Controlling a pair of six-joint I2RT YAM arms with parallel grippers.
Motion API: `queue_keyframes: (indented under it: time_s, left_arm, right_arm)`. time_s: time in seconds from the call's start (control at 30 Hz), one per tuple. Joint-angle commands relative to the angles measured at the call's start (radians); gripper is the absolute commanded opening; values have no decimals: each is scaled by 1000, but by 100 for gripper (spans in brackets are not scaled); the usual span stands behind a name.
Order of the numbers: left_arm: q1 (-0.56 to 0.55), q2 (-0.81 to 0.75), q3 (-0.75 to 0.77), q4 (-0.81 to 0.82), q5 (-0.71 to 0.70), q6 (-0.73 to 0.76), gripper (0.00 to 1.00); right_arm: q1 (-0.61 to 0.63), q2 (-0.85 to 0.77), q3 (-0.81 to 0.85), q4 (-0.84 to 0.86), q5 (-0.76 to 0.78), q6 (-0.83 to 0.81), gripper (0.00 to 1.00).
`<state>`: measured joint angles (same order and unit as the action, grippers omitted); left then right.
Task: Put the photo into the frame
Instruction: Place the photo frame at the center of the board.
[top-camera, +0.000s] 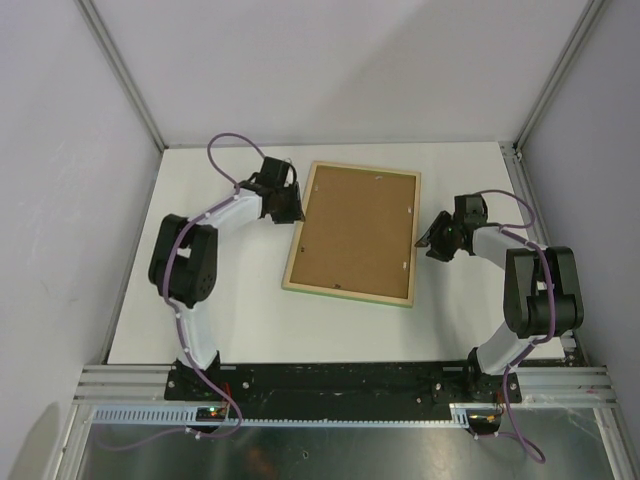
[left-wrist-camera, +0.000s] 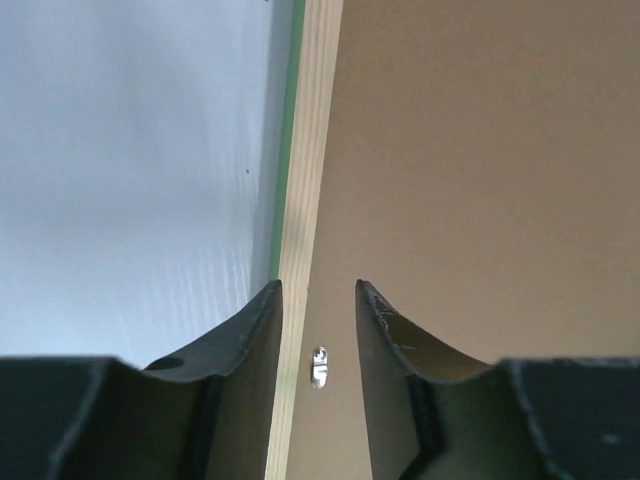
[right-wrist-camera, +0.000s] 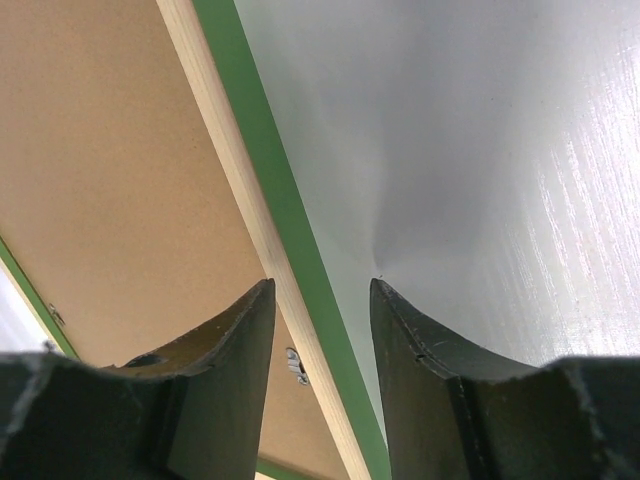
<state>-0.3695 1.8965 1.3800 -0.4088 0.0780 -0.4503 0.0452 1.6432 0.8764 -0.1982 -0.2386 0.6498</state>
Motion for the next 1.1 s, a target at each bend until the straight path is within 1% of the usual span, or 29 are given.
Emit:
queue_keyframes:
  time_s: [0.0, 0.17, 0.37, 0.43, 0.57, 0.8, 0.93, 1.07]
  left_arm:
    - [17, 80, 75, 25, -3, -40, 35]
    - [43, 115, 89, 41, -44, -87, 18]
    - [75, 125, 84, 63, -23, -112, 2]
    - [82, 143, 89, 64, -13, -117, 1]
    - [87, 188, 109, 65, 6, -124, 0]
    - [79, 234, 116, 66, 38, -138, 0]
    - [50, 221, 66, 71, 43, -162, 0]
    - [19, 171, -27, 76, 37, -215, 0]
  right_arm:
    - [13, -21, 49, -3, 31, -21, 46]
    - [11, -36, 63, -12, 56, -19, 39]
    - [1, -45, 70, -17, 77, -8, 21]
    - [0, -46, 70, -15, 90, -2, 17]
    - [-6, -32, 74, -2, 111, 17, 14]
    - [14, 61, 114, 21, 117, 50, 8]
    - [40, 112, 130, 26, 112, 67, 7]
    - [70, 133, 131, 19, 107, 75, 7]
